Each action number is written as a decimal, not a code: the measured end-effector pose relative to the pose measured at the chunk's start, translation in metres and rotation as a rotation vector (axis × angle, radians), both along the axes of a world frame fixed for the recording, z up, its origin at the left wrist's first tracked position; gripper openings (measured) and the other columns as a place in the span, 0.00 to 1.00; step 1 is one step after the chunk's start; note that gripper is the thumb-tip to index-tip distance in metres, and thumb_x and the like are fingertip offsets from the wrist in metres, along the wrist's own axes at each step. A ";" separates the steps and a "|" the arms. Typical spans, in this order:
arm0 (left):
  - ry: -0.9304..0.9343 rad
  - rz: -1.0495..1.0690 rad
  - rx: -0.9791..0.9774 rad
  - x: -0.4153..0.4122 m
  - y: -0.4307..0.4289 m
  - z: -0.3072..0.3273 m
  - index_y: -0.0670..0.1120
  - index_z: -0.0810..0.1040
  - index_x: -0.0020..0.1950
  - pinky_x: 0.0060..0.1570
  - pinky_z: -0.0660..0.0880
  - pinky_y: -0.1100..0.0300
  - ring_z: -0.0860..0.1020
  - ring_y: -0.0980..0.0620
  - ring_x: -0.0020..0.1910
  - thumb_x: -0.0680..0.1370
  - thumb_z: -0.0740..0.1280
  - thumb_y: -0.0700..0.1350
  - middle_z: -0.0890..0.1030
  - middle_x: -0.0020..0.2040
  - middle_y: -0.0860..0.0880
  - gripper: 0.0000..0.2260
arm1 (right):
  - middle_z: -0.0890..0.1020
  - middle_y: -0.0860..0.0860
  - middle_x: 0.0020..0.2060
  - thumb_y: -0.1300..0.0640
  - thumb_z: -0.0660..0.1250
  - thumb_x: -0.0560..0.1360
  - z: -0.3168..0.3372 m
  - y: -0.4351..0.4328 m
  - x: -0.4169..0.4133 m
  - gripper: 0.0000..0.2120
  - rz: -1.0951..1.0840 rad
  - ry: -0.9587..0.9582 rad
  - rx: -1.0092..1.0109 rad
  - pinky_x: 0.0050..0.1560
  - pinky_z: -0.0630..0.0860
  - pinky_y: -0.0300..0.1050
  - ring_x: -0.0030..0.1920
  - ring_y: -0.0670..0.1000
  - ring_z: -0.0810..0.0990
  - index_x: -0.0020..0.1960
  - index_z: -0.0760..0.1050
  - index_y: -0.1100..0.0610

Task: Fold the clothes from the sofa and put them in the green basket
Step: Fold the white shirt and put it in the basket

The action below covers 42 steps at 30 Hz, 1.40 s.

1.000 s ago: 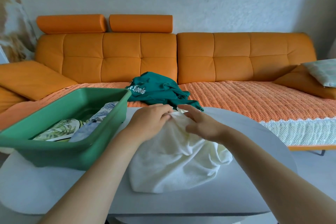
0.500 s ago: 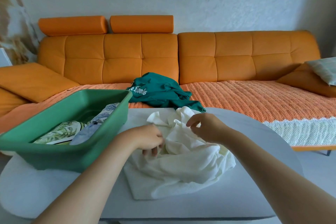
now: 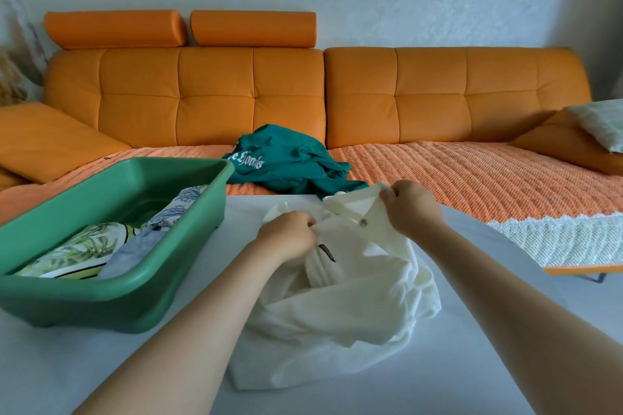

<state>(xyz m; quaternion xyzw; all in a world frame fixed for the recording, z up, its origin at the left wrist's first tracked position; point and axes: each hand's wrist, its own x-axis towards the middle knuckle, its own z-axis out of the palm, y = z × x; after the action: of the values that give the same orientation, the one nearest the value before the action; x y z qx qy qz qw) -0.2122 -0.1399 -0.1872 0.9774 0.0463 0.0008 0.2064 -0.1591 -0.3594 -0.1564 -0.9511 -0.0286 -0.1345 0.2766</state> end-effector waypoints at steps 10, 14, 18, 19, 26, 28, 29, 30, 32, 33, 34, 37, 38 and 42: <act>-0.455 0.121 -0.350 0.003 0.030 0.023 0.51 0.73 0.53 0.38 0.65 0.59 0.72 0.52 0.43 0.83 0.55 0.43 0.74 0.49 0.51 0.08 | 0.73 0.52 0.59 0.64 0.64 0.72 -0.019 -0.001 -0.008 0.25 0.115 -0.023 -0.278 0.46 0.70 0.45 0.57 0.54 0.73 0.67 0.71 0.50; -0.037 -0.065 -0.515 -0.011 0.027 0.028 0.56 0.73 0.52 0.43 0.69 0.57 0.74 0.50 0.47 0.79 0.63 0.46 0.76 0.52 0.48 0.05 | 0.68 0.48 0.71 0.67 0.60 0.71 -0.013 0.018 -0.014 0.37 0.487 0.062 -0.041 0.58 0.72 0.45 0.67 0.52 0.71 0.77 0.62 0.44; 0.350 -0.161 -0.291 -0.026 0.033 0.030 0.68 0.70 0.58 0.41 0.73 0.58 0.75 0.51 0.49 0.72 0.66 0.46 0.74 0.56 0.53 0.20 | 0.76 0.46 0.65 0.54 0.65 0.74 -0.020 0.019 -0.022 0.34 0.540 0.345 -0.369 0.59 0.71 0.47 0.62 0.53 0.76 0.77 0.59 0.38; 0.386 -0.149 -0.194 -0.028 0.035 0.031 0.70 0.68 0.60 0.44 0.73 0.56 0.75 0.50 0.51 0.73 0.66 0.45 0.73 0.56 0.54 0.23 | 0.78 0.46 0.61 0.51 0.66 0.74 -0.020 0.017 -0.022 0.30 0.522 0.342 -0.490 0.60 0.68 0.47 0.61 0.54 0.75 0.74 0.65 0.39; -0.010 0.016 -0.027 -0.028 0.049 0.045 0.69 0.62 0.65 0.28 0.68 0.56 0.75 0.48 0.34 0.74 0.53 0.32 0.68 0.62 0.52 0.33 | 0.79 0.43 0.36 0.45 0.68 0.77 -0.003 0.005 -0.014 0.08 0.327 -0.112 -0.383 0.58 0.64 0.49 0.44 0.49 0.77 0.50 0.81 0.47; -0.135 0.069 0.087 -0.031 0.051 0.061 0.69 0.65 0.67 0.30 0.69 0.56 0.75 0.48 0.37 0.74 0.53 0.32 0.71 0.60 0.50 0.34 | 0.75 0.43 0.30 0.37 0.67 0.75 0.001 0.002 -0.015 0.15 0.332 -0.225 -0.405 0.60 0.65 0.51 0.40 0.49 0.76 0.46 0.80 0.49; -0.075 0.059 0.123 -0.035 0.052 0.070 0.67 0.68 0.68 0.32 0.70 0.57 0.76 0.49 0.40 0.75 0.54 0.33 0.72 0.60 0.50 0.32 | 0.75 0.43 0.30 0.33 0.64 0.74 0.001 0.001 -0.016 0.20 0.349 -0.185 -0.430 0.61 0.67 0.52 0.39 0.49 0.76 0.46 0.80 0.50; 0.079 0.004 0.152 -0.039 0.051 0.076 0.63 0.72 0.67 0.34 0.70 0.58 0.76 0.51 0.42 0.76 0.56 0.34 0.74 0.59 0.50 0.28 | 0.78 0.45 0.31 0.29 0.60 0.74 0.001 0.000 -0.017 0.27 0.365 -0.077 -0.433 0.59 0.70 0.53 0.39 0.50 0.78 0.45 0.80 0.52; 0.471 -0.116 0.166 -0.048 0.046 0.080 0.56 0.79 0.52 0.33 0.70 0.62 0.74 0.52 0.40 0.75 0.63 0.41 0.77 0.52 0.48 0.12 | 0.83 0.52 0.37 0.25 0.54 0.74 0.000 0.000 -0.019 0.36 0.369 0.239 -0.343 0.53 0.76 0.53 0.41 0.52 0.81 0.44 0.81 0.58; 0.598 -0.123 0.127 -0.053 0.042 0.079 0.54 0.79 0.45 0.33 0.71 0.63 0.75 0.52 0.39 0.73 0.67 0.46 0.78 0.48 0.48 0.04 | 0.84 0.53 0.38 0.26 0.53 0.75 -0.002 -0.001 -0.020 0.36 0.362 0.355 -0.270 0.51 0.76 0.52 0.42 0.52 0.82 0.43 0.83 0.56; 0.664 -0.127 0.067 -0.058 0.038 0.078 0.53 0.80 0.43 0.35 0.73 0.63 0.76 0.52 0.38 0.72 0.69 0.51 0.78 0.46 0.49 0.04 | 0.85 0.52 0.37 0.29 0.53 0.76 -0.004 -0.002 -0.020 0.33 0.353 0.403 -0.228 0.50 0.77 0.51 0.43 0.52 0.82 0.43 0.83 0.55; 0.624 -0.097 -0.019 -0.051 0.031 0.079 0.53 0.84 0.50 0.49 0.75 0.58 0.79 0.52 0.46 0.73 0.65 0.67 0.82 0.49 0.53 0.21 | 0.84 0.52 0.46 0.41 0.61 0.78 -0.011 -0.003 -0.014 0.18 0.227 0.219 -0.330 0.46 0.78 0.49 0.45 0.52 0.81 0.50 0.80 0.53; 0.532 -0.099 -0.004 -0.046 0.029 0.080 0.53 0.84 0.50 0.50 0.75 0.57 0.81 0.51 0.47 0.76 0.63 0.67 0.82 0.51 0.54 0.20 | 0.82 0.50 0.52 0.42 0.64 0.77 -0.014 -0.002 -0.012 0.15 0.185 0.156 -0.353 0.44 0.78 0.48 0.46 0.52 0.80 0.54 0.77 0.51; 0.041 -0.083 -0.029 -0.017 0.018 0.073 0.54 0.81 0.43 0.46 0.76 0.57 0.80 0.49 0.47 0.79 0.63 0.50 0.82 0.49 0.53 0.08 | 0.75 0.51 0.64 0.32 0.68 0.70 -0.030 0.002 -0.002 0.38 0.152 0.336 -0.388 0.52 0.75 0.48 0.59 0.54 0.78 0.72 0.66 0.52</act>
<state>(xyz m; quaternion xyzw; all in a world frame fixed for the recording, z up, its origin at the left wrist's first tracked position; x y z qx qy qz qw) -0.2296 -0.1224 -0.1142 0.9752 0.0097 -0.0284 0.2194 -0.1608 -0.3576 -0.1866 -0.9905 -0.0788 0.0543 0.0992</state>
